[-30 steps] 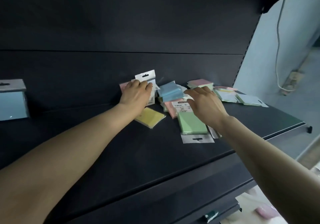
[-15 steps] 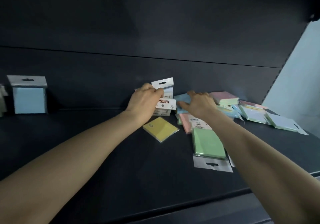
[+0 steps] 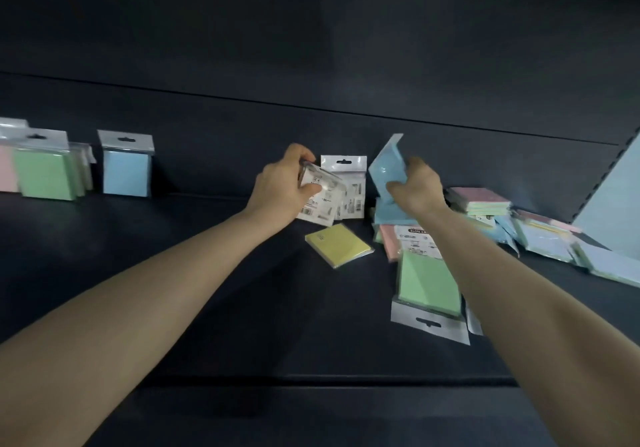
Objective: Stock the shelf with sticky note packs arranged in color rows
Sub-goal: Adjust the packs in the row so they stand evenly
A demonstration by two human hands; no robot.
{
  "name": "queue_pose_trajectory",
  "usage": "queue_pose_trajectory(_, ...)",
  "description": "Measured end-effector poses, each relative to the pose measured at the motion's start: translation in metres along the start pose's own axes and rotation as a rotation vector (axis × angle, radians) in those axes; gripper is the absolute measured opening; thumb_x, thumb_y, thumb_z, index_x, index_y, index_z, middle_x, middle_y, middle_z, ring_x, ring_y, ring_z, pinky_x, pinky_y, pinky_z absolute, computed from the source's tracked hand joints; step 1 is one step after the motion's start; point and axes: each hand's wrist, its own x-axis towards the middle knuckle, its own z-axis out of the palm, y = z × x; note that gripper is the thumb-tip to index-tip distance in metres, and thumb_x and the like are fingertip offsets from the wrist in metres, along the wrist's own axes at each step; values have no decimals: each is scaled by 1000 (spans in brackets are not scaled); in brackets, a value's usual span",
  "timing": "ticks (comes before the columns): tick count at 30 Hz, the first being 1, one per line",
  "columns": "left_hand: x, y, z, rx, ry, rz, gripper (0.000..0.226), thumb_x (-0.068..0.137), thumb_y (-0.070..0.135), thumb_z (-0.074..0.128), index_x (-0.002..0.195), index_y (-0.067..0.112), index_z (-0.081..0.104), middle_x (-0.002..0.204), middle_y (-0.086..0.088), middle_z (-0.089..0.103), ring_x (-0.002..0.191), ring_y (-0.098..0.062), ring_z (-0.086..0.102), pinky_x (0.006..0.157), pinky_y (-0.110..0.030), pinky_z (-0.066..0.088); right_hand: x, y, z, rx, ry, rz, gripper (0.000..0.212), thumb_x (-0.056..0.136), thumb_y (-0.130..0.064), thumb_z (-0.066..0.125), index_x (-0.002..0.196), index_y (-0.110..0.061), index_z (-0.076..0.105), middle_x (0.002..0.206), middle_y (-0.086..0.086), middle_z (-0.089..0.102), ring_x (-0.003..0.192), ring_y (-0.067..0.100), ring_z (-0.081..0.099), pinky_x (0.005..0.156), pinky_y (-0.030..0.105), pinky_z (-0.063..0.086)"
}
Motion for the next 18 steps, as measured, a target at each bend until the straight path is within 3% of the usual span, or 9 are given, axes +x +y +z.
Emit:
queue_pose_trajectory(2,-10,0,-6,31,7,22,37,83,17,69,115,25,50,89,10,60,74,-9,56,75,-30,47,-8,-3,-2,18,58,-55,17,88,-19,55,98,-5,56,97,17,65,86,37,64,70,36,51)
queue_pose_trajectory(5,-22,1,-15,139,24,80,35,86,13,60,116,29,51,97,8,54,81,-9,53,72,-26,40,-23,-5,-9,161,17,-63,24,93,-29,51,102,-8,56,94,15,67,82,36,66,75,42,55)
queue_pose_trajectory(7,-29,3,-18,196,-6,99,31,87,13,56,113,31,55,99,6,48,80,-12,53,69,-23,37,-32,-4,-15,189,16,-67,28,97,-32,46,103,-6,55,94,13,65,84,35,64,74,39,52)
queue_pose_trajectory(12,-41,19,-17,213,-240,14,26,79,23,65,103,33,58,103,7,42,93,-17,54,77,-25,39,-54,6,-24,154,-26,-70,30,99,-24,44,123,-8,53,110,15,64,94,33,60,77,39,50)
queue_pose_trajectory(16,-42,35,-23,30,-592,-104,49,78,18,68,122,30,52,109,6,46,96,-14,56,87,-28,47,-69,17,-32,151,-60,-80,34,96,-14,46,129,-9,44,117,12,61,92,30,58,75,36,49)
queue_pose_trajectory(18,-44,35,-17,109,-538,-47,42,81,11,69,119,25,59,101,6,49,86,-7,55,85,-25,48,-76,21,-37,203,-58,-104,42,94,-7,46,134,-15,37,116,7,58,89,25,57,72,32,48)
